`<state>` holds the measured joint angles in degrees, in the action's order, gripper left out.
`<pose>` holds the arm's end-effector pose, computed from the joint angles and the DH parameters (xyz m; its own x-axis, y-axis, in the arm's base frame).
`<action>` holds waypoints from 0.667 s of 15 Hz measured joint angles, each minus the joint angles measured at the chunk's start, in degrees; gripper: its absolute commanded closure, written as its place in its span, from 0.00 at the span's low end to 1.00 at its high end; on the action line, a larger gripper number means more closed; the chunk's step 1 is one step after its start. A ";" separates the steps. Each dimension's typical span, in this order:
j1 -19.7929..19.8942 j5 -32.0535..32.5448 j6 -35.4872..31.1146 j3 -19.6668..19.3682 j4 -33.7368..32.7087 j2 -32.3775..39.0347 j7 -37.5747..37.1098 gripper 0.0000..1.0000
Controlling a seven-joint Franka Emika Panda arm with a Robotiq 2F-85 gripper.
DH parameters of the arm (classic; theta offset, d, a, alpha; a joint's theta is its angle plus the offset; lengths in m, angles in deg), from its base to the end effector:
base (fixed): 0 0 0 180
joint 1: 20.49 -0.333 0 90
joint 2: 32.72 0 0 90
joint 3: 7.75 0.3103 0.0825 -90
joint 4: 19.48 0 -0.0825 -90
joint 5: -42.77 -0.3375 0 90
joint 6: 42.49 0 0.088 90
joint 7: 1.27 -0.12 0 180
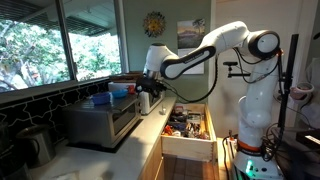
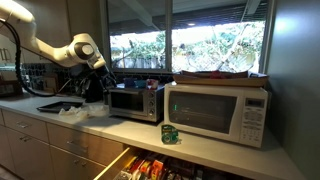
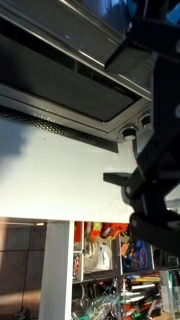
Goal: Open then close the oven grill door
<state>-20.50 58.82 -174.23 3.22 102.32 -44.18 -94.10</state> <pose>0.4827 0.0908 0.5335 0.2296 -0.9326 0.2784 -0.8827 -0.3200 -0.3442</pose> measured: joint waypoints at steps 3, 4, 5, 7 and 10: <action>0.25 0.28 -6.24 -0.19 -0.25 2.60 -5.44 0.00; 0.25 0.58 -8.30 -0.34 -0.41 3.73 -6.79 0.00; 0.26 0.81 -9.92 -0.48 -0.65 4.94 -7.88 0.00; 0.20 0.89 -11.19 -0.74 -1.68 7.38 -9.08 0.00; -0.21 0.89 -11.20 -1.23 -3.62 10.26 -9.86 0.00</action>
<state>-20.71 59.71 -185.44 1.99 98.70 -33.93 -103.95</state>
